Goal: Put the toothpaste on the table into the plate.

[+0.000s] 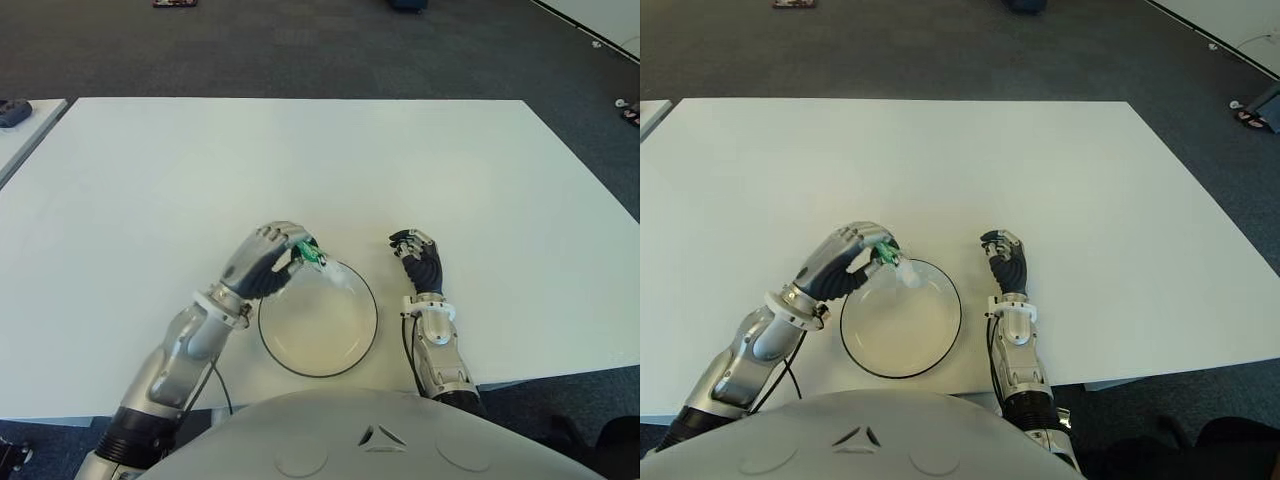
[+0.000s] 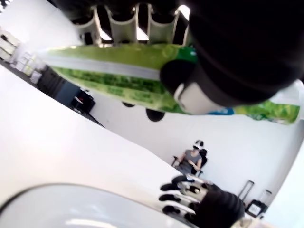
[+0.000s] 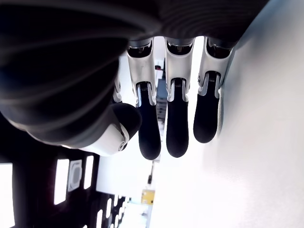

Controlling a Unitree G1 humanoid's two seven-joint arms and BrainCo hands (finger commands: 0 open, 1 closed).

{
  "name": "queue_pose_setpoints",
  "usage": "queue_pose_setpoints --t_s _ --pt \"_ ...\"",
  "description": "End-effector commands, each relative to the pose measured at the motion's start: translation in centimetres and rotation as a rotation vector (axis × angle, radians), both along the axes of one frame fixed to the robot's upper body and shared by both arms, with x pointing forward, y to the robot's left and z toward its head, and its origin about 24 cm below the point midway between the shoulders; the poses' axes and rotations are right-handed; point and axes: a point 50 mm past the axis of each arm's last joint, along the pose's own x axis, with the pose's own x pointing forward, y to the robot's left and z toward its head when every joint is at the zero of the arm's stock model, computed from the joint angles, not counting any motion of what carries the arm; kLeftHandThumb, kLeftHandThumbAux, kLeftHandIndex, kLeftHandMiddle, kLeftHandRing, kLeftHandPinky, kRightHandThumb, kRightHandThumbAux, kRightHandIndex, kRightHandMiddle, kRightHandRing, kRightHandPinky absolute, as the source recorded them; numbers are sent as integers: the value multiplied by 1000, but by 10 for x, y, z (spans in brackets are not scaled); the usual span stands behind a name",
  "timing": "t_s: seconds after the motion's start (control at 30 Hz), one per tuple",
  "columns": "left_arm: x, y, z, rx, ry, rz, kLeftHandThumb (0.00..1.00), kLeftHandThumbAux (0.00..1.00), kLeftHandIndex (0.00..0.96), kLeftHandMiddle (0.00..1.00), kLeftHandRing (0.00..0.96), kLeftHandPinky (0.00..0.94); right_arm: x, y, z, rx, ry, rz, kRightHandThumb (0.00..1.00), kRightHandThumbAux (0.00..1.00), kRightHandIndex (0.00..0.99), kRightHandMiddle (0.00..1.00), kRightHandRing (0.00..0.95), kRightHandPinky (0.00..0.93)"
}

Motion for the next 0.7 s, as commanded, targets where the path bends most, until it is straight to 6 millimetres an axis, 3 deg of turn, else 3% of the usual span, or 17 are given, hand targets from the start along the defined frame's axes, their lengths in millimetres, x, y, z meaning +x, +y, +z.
queue_pose_setpoints --t_s 0.03,0.7 --pt "0 -5 -2 105 -54 -65 737 698 443 859 856 812 -3 1 -7 -12 52 3 706 731 425 457 447 461" --pt "-3 -19 -29 320 -163 -217 732 696 444 853 848 861 -3 0 -7 -5 44 5 707 730 426 460 454 464"
